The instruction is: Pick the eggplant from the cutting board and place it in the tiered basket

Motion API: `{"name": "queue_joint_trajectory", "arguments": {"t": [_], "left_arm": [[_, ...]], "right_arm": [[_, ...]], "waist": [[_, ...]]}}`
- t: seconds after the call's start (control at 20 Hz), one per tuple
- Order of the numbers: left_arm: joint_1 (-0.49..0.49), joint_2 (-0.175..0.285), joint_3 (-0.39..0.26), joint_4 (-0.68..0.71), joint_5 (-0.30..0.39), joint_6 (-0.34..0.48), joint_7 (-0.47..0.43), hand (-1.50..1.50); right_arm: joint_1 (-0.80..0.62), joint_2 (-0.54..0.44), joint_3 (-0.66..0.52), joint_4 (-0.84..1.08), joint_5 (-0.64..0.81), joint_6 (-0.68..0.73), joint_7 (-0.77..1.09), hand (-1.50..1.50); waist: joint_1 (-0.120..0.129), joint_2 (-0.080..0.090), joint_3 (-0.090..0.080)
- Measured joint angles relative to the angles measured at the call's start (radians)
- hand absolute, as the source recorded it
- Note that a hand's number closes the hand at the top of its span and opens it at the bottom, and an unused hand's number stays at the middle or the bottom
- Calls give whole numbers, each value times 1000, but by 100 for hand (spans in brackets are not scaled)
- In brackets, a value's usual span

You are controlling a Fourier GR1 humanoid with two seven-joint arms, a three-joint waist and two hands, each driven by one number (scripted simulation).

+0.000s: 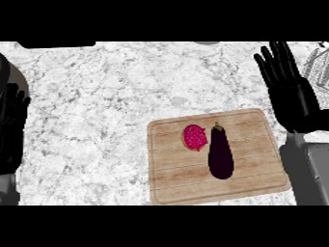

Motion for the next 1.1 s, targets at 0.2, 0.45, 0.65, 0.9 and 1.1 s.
{"name": "queue_joint_trajectory", "arguments": {"t": [0.2,0.45,0.65,0.9,1.1], "left_arm": [[-19,6,-35,43,1,-57,34,0],[-4,11,-69,69,27,-117,84,0],[12,9,-92,67,52,-160,114,0],[15,12,-100,55,73,-191,146,0],[9,20,-90,60,86,-202,163,0]], "right_arm": [[0,39,93,-40,121,-90,40,150],[49,3,164,6,385,-298,157,-150],[118,71,203,28,585,-557,257,-150],[128,62,330,-34,893,-669,490,-150],[113,-23,399,-56,1084,-553,689,-150]], "waist": [[17,-24,-13],[-14,-32,-30],[-3,-40,-27],[9,-47,-25],[4,-52,-28]]}}
